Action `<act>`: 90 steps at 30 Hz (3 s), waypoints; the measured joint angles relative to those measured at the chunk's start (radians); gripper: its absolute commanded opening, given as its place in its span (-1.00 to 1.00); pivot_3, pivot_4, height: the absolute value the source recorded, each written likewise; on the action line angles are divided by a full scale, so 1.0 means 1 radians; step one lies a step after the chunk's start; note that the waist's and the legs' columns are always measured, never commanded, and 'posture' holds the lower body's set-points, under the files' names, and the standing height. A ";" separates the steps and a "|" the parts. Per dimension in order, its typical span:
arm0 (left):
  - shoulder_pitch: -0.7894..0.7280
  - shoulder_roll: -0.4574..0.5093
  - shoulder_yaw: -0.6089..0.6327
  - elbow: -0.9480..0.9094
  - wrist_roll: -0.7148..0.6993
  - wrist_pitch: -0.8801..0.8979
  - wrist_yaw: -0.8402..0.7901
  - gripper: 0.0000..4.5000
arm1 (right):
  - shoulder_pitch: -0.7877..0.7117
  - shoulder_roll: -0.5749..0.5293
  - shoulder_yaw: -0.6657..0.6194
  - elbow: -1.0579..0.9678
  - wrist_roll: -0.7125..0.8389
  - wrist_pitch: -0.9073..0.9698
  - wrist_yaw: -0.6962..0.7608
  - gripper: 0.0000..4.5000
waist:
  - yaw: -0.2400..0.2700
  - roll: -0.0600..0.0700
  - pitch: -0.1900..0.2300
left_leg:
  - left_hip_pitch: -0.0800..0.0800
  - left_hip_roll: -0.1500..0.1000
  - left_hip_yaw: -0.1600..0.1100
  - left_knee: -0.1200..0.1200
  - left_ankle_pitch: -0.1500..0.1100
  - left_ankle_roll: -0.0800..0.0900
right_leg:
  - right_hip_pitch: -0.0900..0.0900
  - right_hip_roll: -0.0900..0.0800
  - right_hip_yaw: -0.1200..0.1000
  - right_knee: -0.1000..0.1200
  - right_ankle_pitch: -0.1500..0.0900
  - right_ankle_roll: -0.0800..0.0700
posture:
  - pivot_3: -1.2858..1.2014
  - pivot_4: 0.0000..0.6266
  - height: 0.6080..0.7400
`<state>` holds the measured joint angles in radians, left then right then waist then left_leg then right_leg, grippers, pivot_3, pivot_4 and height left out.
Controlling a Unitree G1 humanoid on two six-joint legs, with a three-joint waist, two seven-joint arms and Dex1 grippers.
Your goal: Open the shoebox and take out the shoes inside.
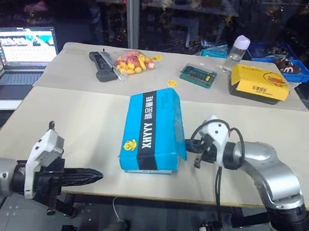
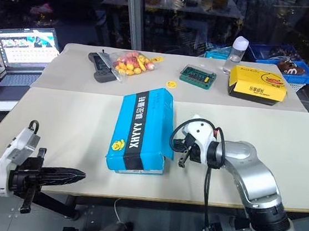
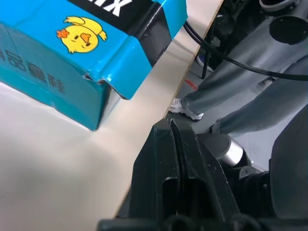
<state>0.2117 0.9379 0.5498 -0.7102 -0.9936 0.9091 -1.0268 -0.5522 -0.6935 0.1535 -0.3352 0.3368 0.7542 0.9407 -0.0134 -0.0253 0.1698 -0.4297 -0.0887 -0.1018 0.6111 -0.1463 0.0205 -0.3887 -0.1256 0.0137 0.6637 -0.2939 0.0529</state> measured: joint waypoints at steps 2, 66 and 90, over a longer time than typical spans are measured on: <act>-0.004 0.001 0.001 -0.011 -0.026 0.008 0.024 -0.98 | -0.066 -0.016 0.029 0.029 -0.001 -0.029 0.049 -1.00 | -0.002 0.000 0.000 | 0.000 0.000 0.000 0.000 0.000 0.000 | 0.000 0.000 0.000 0.000 0.000 0.000 | 0.03 -0.52 1.00; -0.317 0.255 -0.130 0.584 0.267 -0.293 -0.219 0.98 | -0.593 0.370 0.268 0.821 -0.296 -0.566 0.278 0.74 | -0.035 0.001 0.007 | 0.006 0.033 0.012 -0.004 -0.009 -0.019 | -0.018 0.040 0.019 0.011 0.005 -0.027 | 0.03 -0.52 1.00; -0.297 0.219 -0.079 0.509 0.268 -0.248 -0.168 1.00 | -0.666 0.493 0.258 1.220 -0.409 -0.861 0.331 -0.85 | -0.039 0.001 0.007 | 0.010 0.034 0.012 -0.003 -0.008 -0.020 | -0.016 0.042 0.021 0.016 0.005 -0.027 | 0.03 -0.52 1.00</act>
<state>-0.0856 1.1572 0.4708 -0.2007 -0.7257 0.6611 -1.1949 -1.2181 -0.2000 0.4116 0.8844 -0.0717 -0.1068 1.2712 -0.0522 -0.0241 0.1764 -0.4199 -0.0546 -0.0894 0.6083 -0.1547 0.0005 -0.4048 -0.0835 0.0346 0.6796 -0.2885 0.0262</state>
